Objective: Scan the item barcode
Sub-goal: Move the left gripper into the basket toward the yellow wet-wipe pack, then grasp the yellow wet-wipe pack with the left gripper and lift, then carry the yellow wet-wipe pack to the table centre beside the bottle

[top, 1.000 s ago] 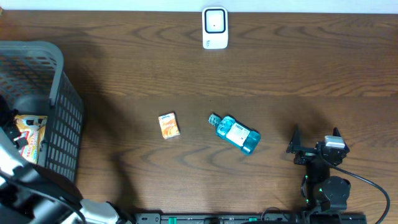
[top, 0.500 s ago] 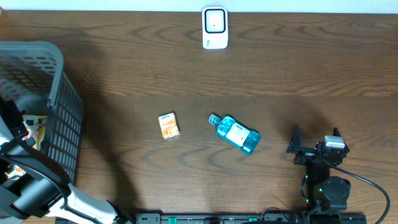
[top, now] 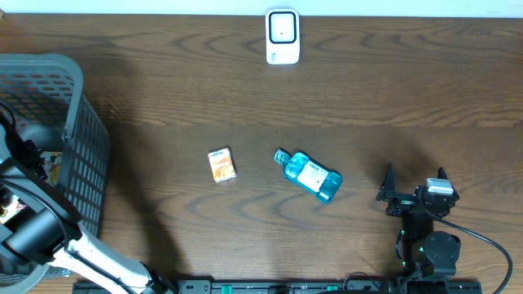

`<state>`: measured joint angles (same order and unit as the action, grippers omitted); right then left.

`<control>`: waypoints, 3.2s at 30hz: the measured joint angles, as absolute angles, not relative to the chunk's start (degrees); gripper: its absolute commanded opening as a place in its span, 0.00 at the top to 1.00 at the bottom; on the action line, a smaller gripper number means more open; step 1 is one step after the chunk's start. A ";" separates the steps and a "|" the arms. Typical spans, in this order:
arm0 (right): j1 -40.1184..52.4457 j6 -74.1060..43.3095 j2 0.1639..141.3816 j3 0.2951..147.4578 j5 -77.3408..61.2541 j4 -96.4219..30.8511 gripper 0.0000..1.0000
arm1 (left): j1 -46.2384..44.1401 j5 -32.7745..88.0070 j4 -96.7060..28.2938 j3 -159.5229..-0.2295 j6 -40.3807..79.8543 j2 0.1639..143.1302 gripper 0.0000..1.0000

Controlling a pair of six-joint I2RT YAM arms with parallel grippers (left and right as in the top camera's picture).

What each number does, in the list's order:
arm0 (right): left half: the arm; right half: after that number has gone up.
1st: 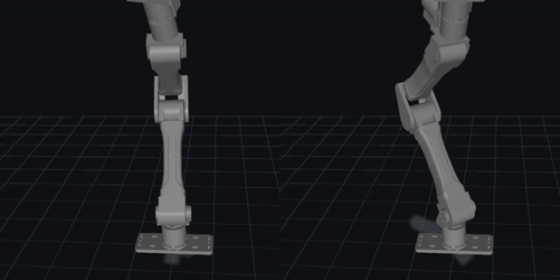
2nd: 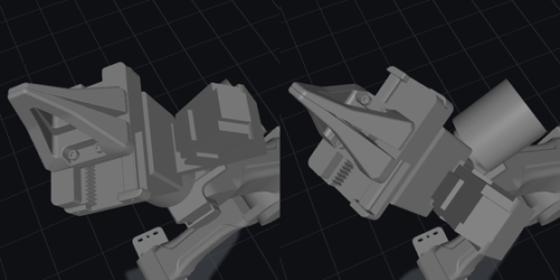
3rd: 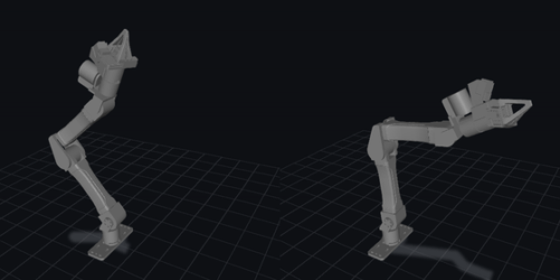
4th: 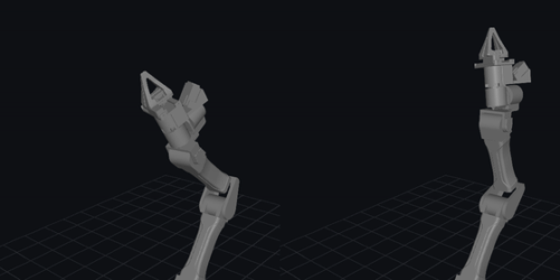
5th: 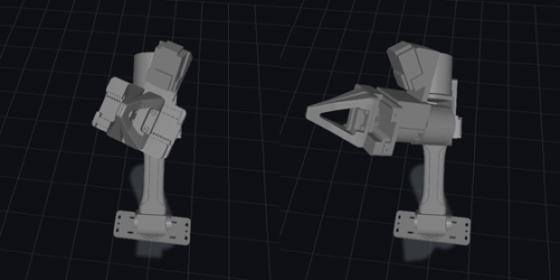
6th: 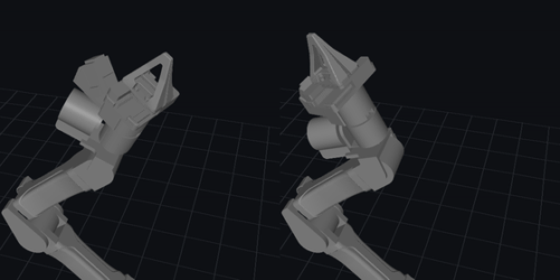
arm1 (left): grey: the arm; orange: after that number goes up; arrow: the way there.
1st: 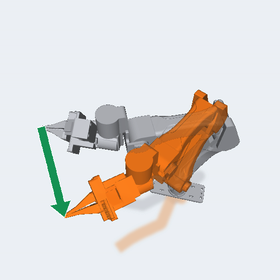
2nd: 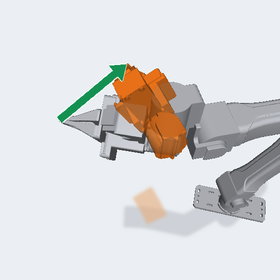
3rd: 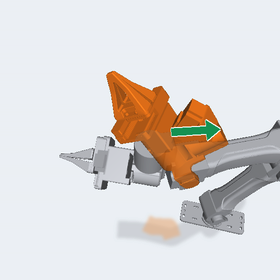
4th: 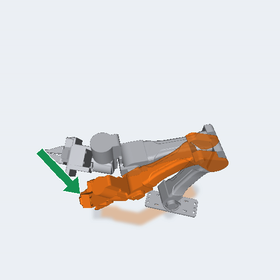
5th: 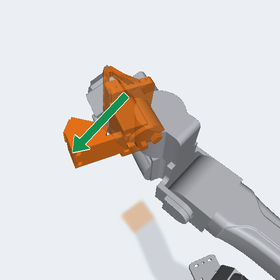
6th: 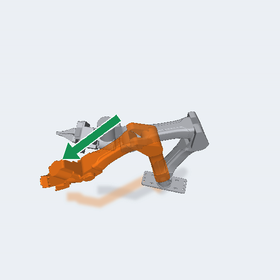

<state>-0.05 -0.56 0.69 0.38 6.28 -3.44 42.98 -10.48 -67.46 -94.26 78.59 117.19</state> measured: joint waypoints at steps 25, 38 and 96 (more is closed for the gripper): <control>-0.05 -0.56 0.69 0.38 6.31 -3.44 0.01 | 42.98 -10.70 -64.88 -92.42 83.11 117.23 0.02; -0.05 -0.56 0.69 0.38 6.28 -3.44 0.01 | 42.96 -12.47 -56.45 -83.79 83.96 115.61 0.93; -0.05 -0.56 0.69 0.38 6.28 -3.44 0.01 | -13.08 13.45 -53.69 -84.14 13.41 72.64 0.93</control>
